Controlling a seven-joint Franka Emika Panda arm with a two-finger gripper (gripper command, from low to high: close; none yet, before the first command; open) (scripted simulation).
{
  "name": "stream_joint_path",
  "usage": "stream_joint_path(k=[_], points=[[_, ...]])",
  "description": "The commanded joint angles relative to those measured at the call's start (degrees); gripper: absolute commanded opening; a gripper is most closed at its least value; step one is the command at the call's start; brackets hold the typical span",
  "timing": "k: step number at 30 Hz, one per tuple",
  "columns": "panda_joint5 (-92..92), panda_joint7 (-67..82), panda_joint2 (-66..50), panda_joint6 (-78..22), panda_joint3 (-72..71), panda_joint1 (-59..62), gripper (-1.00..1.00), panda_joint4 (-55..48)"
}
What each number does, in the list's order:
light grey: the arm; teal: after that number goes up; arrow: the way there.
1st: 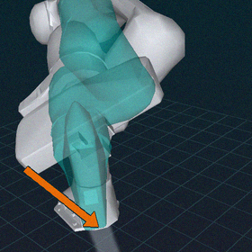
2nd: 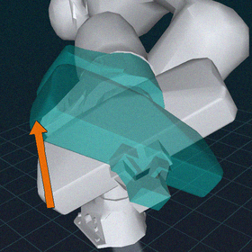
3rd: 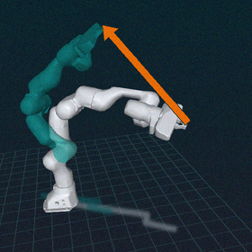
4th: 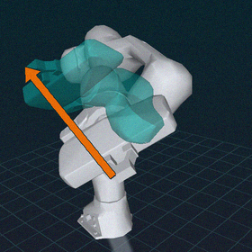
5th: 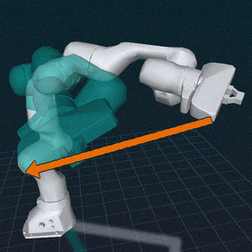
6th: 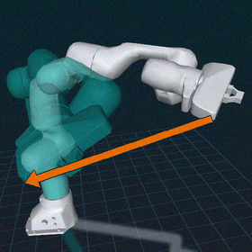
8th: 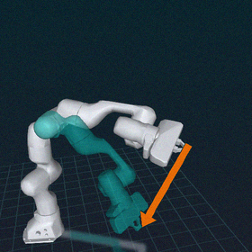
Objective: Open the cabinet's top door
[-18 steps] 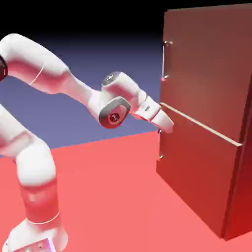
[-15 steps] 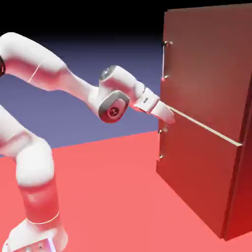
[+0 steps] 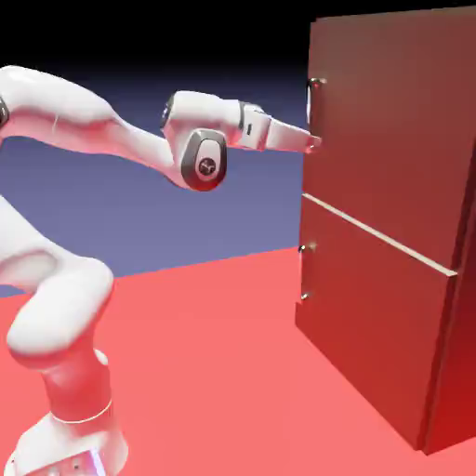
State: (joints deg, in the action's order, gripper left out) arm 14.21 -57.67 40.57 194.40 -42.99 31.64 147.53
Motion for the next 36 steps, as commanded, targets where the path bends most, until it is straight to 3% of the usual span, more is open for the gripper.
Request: stream_joint_path(k=[1,9,15,16,31,36], points=[[0.69,-0.74,0.38,0.99,-2.08,1.56,0.00,-0.65],[5.49,-5.88,3.06,7.88,-16.61,12.49,0.00,-5.21],[3.88,-6.16,-2.15,9.56,-24.80,24.28,0.00,-12.81],[3.88,-6.16,-2.15,9.56,-24.80,24.28,-1.00,-12.82],[-10.57,-6.44,-5.89,15.60,1.26,-4.68,-1.00,0.49],[-7.86,0.01,-7.86,17.14,9.11,-15.06,-1.00,2.00]])
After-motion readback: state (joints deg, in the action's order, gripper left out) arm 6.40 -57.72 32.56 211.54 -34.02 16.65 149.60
